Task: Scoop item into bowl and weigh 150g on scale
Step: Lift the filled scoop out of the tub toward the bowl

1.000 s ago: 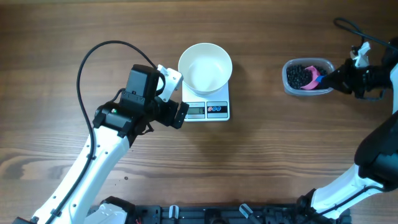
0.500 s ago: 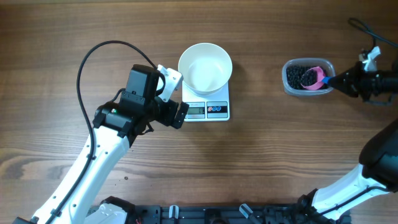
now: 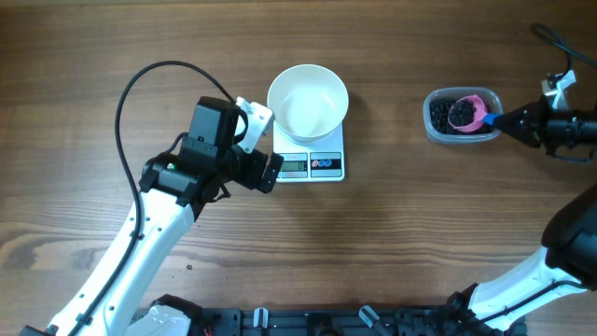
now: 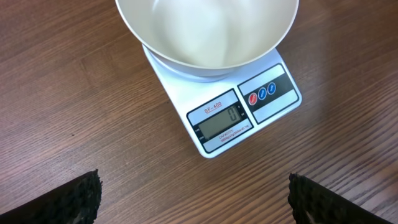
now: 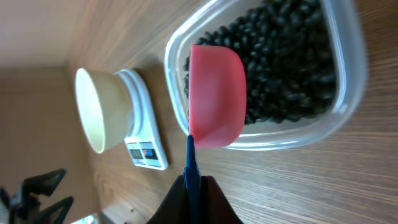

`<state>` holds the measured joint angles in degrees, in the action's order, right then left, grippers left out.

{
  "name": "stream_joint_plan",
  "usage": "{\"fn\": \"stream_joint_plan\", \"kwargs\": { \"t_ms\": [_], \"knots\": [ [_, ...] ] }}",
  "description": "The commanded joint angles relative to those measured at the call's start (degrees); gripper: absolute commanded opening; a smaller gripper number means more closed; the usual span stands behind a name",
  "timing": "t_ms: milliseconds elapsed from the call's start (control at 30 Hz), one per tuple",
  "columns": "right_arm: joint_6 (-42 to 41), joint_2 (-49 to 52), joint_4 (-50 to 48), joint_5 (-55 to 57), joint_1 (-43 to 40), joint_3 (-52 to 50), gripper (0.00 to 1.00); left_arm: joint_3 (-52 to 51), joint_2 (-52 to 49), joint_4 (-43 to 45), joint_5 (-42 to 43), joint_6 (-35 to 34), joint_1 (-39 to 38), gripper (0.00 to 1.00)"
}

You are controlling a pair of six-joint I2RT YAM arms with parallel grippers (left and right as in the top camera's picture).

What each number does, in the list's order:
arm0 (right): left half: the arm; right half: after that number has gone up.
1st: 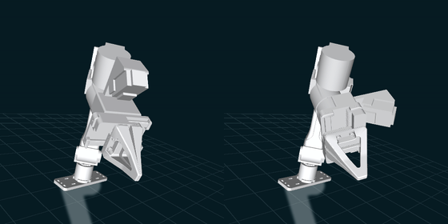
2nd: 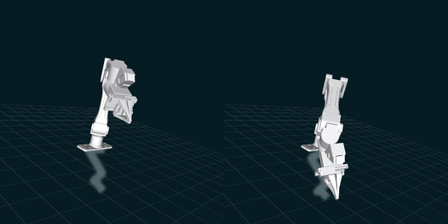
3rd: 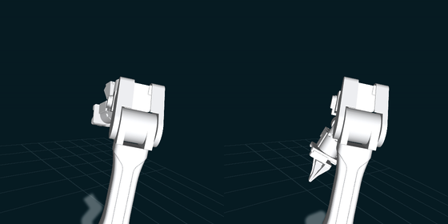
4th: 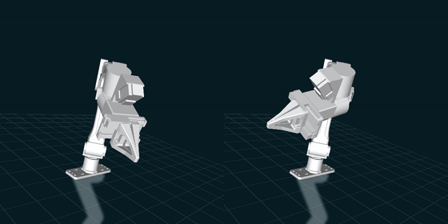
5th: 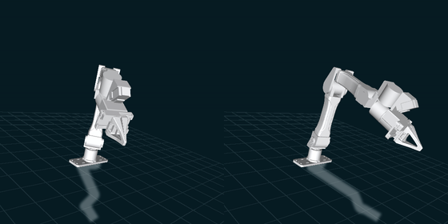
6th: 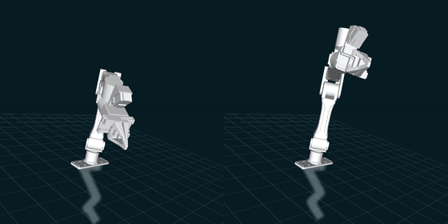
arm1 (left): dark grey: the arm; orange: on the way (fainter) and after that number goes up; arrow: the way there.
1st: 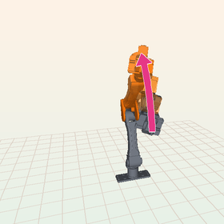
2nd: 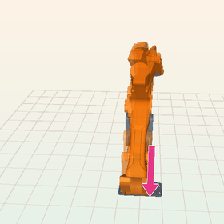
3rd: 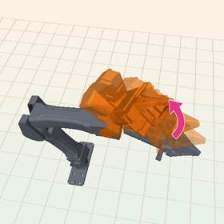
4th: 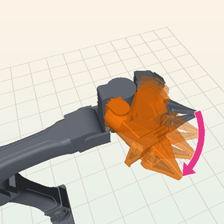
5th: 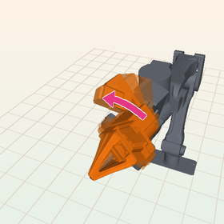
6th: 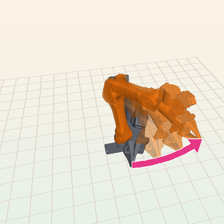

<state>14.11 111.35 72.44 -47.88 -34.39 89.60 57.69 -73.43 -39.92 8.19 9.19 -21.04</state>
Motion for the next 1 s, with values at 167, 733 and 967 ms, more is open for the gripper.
{"fn": "stream_joint_plan", "kwargs": {
  "t_ms": [167,733,967],
  "knots": [
    [2.56,0.68,0.5,-12.87,-0.15,-0.13,0.04,-0.37,0.68,0.0,-0.35,0.72,0.33,1.0],
    [-9.68,0.66,-7.17,-19.34,14.27,2.51,0.04,-0.37,0.68,-0.02,-0.35,0.72,0.33,1.0],
    [-17.2,0.66,-12.24,-20.83,22.4,5.92,0.04,-0.37,0.68,-0.02,-0.35,0.72,0.33,1.0]
  ]
}}
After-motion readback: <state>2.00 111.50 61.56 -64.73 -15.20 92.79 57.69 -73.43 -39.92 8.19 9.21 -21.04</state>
